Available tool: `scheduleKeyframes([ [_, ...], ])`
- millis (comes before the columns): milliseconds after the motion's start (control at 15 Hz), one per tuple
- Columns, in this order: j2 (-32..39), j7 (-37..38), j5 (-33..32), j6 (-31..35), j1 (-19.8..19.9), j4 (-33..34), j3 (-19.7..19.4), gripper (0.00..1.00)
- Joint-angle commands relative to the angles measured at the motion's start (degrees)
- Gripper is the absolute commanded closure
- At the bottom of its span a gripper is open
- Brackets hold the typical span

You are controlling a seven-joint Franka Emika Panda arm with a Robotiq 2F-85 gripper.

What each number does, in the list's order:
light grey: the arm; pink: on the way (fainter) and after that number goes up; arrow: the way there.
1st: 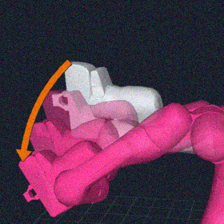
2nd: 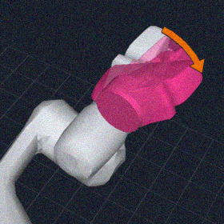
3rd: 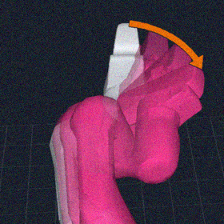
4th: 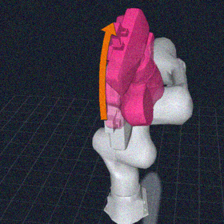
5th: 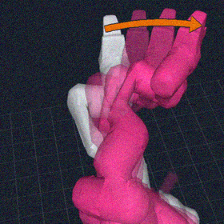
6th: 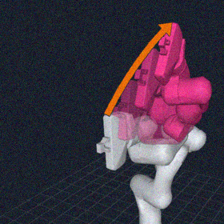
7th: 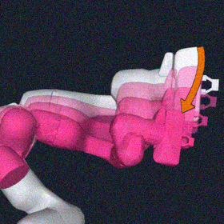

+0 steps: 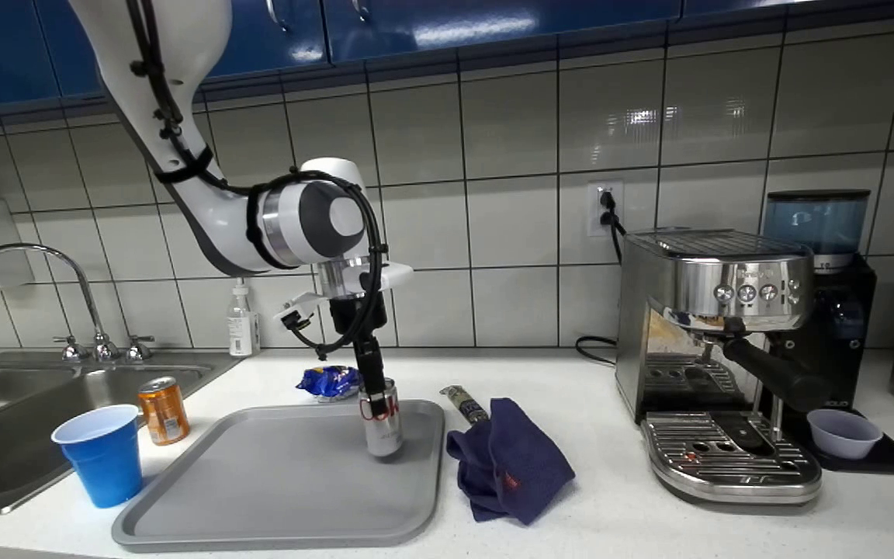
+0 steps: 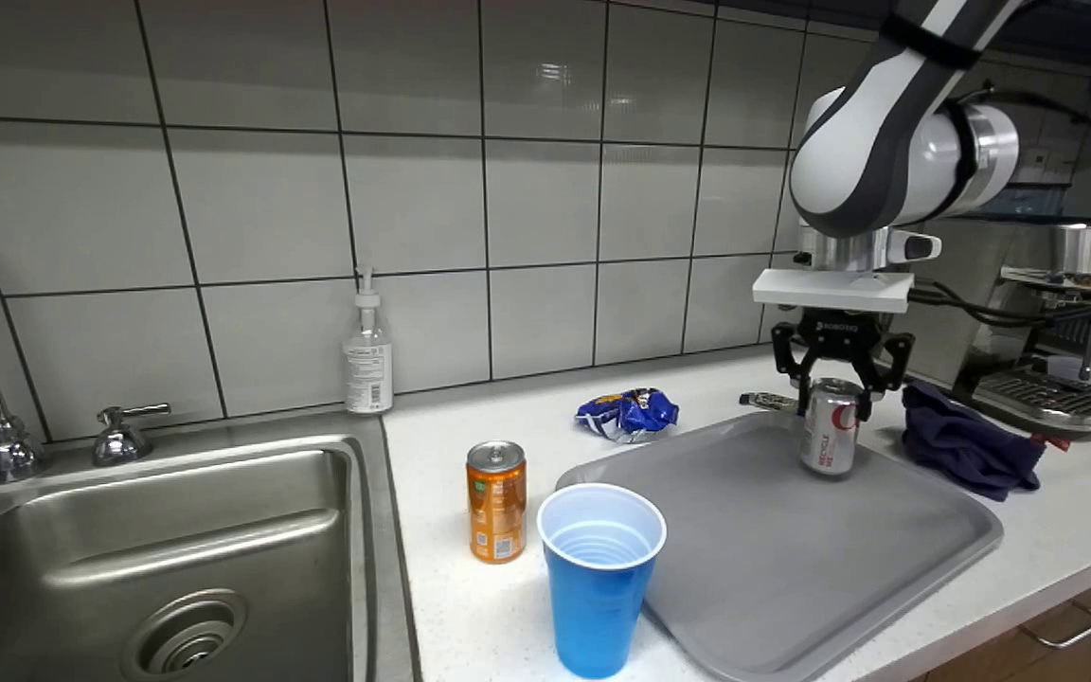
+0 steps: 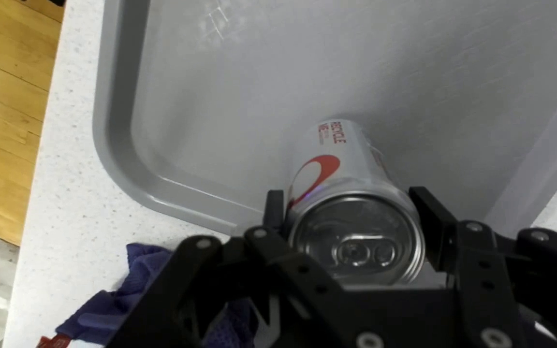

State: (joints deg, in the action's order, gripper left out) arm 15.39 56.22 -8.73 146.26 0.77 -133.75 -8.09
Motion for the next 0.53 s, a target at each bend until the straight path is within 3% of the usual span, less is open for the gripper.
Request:
scheduleKeyframes([
  [0, 2.81, 0.38, 1.62, -2.46, -1.10, 5.56, -0.55, 0.59],
  [467, 6.22, -0.34, 3.71, -4.34, -1.79, 12.38, -0.50, 0.59],
])
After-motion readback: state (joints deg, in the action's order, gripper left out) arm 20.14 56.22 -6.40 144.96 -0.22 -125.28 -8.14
